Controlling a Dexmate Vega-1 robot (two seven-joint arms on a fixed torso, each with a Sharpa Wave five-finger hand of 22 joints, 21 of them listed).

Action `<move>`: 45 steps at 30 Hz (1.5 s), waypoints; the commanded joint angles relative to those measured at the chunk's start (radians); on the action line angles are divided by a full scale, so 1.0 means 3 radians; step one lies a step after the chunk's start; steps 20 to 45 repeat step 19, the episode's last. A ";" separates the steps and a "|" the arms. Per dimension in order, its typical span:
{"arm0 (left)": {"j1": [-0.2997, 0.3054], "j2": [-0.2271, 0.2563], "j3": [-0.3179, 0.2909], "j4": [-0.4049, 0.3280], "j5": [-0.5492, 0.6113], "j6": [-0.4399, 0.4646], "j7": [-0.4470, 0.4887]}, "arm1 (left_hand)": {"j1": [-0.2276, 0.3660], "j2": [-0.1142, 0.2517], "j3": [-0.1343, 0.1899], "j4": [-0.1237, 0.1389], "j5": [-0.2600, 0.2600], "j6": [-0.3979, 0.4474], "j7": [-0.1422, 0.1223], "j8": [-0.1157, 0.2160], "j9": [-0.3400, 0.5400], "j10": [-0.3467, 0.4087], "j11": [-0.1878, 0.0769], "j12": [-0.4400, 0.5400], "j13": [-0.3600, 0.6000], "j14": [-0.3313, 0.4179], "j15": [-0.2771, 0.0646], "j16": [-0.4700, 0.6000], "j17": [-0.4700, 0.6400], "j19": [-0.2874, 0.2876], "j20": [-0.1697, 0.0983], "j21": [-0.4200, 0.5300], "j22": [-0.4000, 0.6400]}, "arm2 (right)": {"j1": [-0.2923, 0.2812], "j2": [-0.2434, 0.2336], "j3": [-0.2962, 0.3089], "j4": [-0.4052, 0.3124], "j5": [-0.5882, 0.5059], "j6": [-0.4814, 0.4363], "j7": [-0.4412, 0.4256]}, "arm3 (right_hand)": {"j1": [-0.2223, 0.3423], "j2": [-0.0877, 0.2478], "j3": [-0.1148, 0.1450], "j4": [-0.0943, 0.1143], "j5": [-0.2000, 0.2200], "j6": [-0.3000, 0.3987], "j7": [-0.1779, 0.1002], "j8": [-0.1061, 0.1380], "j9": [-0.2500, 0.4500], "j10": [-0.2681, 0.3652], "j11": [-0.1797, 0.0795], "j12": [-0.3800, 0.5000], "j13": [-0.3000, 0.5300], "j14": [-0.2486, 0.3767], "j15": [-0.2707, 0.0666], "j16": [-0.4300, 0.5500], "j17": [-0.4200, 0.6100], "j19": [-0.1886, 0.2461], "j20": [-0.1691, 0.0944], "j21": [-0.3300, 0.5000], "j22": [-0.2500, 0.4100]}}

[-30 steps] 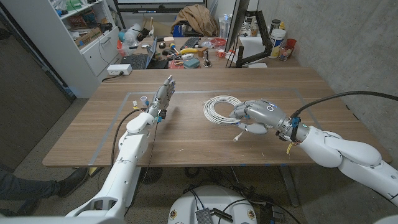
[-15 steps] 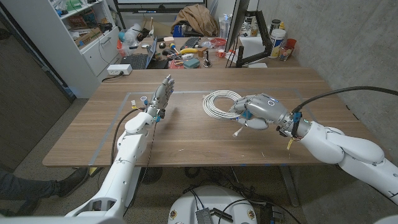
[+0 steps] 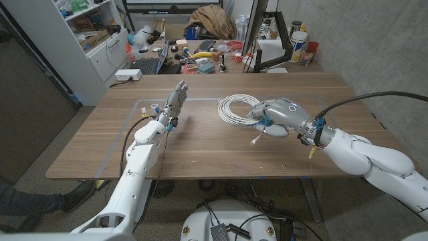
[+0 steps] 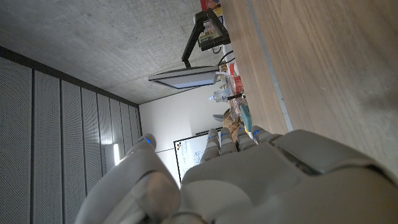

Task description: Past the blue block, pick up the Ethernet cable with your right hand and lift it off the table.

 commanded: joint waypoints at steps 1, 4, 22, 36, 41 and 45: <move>0.0003 -0.0016 0.0015 0.0019 0.0002 -0.0022 0.0000 | 0.0019 0.0034 -0.0005 -0.0003 0.0020 0.0019 0.0027 0.0006 0.0011 -0.0019 0.0006 0.0011 0.0004 -0.0009 -0.0013 0.0010 0.0007 -0.0078 -0.0062 0.0002 0.0013 | 0.0056 0.0051 -0.0036 0.0044 0.0000 0.0020 0.0022 | 0.0001 0.0030 0.0003 -0.0001 0.0007 0.0329 -0.0301 0.0011 0.0006 -0.0001 0.0009 -0.0011 0.0004 0.0029 -0.0394 0.0001 0.0007 0.0034 -0.0311 0.0000 0.0009; -0.0006 -0.0021 0.0014 0.0037 -0.0003 -0.0033 -0.0003 | 0.0019 0.0035 -0.0006 -0.0004 0.0020 0.0020 0.0026 0.0007 0.0011 -0.0020 0.0004 0.0010 0.0004 -0.0010 -0.0013 0.0010 0.0006 -0.0078 -0.0063 0.0002 0.0013 | 0.0077 0.0060 -0.0049 0.0057 0.0008 0.0023 0.0024 | 0.0000 0.0035 0.0004 0.0000 0.0007 0.0330 -0.0301 0.0011 0.0005 0.0004 0.0004 -0.0010 0.0004 0.0034 -0.0396 0.0000 0.0008 0.0034 -0.0311 -0.0001 0.0010; -0.0018 -0.0028 0.0020 0.0061 0.0007 -0.0066 0.0002 | 0.0023 0.0039 -0.0013 -0.0005 0.0018 0.0020 0.0020 0.0006 0.0011 -0.0018 -0.0002 0.0011 0.0004 -0.0010 -0.0017 0.0009 0.0006 -0.0081 -0.0062 0.0002 0.0013 | 0.0136 0.0073 -0.0096 0.0105 -0.0011 0.0031 0.0000 | -0.0002 0.0053 -0.0001 0.0003 0.0003 0.0332 -0.0298 0.0015 0.0007 0.0017 0.0016 -0.0010 0.0006 0.0056 -0.0398 0.0002 0.0018 0.0049 -0.0310 0.0000 0.0012; -0.0018 -0.0028 0.0020 0.0061 0.0007 -0.0066 0.0002 | 0.0023 0.0039 -0.0013 -0.0005 0.0018 0.0020 0.0020 0.0006 0.0011 -0.0018 -0.0002 0.0011 0.0004 -0.0010 -0.0017 0.0009 0.0006 -0.0081 -0.0062 0.0002 0.0013 | 0.0136 0.0073 -0.0096 0.0105 -0.0011 0.0031 0.0000 | -0.0002 0.0053 -0.0001 0.0003 0.0003 0.0332 -0.0298 0.0015 0.0007 0.0017 0.0016 -0.0010 0.0006 0.0056 -0.0398 0.0002 0.0018 0.0049 -0.0310 0.0000 0.0012; -0.0018 -0.0028 0.0020 0.0061 0.0007 -0.0066 0.0002 | 0.0023 0.0039 -0.0013 -0.0005 0.0018 0.0020 0.0020 0.0006 0.0011 -0.0018 -0.0002 0.0011 0.0004 -0.0010 -0.0017 0.0009 0.0006 -0.0081 -0.0062 0.0002 0.0013 | 0.0136 0.0073 -0.0096 0.0105 -0.0011 0.0031 0.0000 | -0.0002 0.0053 -0.0001 0.0003 0.0003 0.0332 -0.0298 0.0015 0.0007 0.0017 0.0016 -0.0010 0.0006 0.0056 -0.0398 0.0002 0.0018 0.0049 -0.0310 0.0000 0.0012; -0.0018 -0.0028 0.0020 0.0061 0.0007 -0.0066 0.0002 | 0.0023 0.0039 -0.0013 -0.0005 0.0018 0.0020 0.0020 0.0006 0.0011 -0.0018 -0.0002 0.0011 0.0004 -0.0010 -0.0017 0.0009 0.0006 -0.0081 -0.0062 0.0002 0.0013 | 0.0136 0.0073 -0.0096 0.0105 -0.0011 0.0031 0.0000 | -0.0002 0.0053 -0.0001 0.0003 0.0003 0.0332 -0.0298 0.0015 0.0007 0.0017 0.0016 -0.0010 0.0006 0.0056 -0.0398 0.0002 0.0018 0.0049 -0.0310 0.0000 0.0012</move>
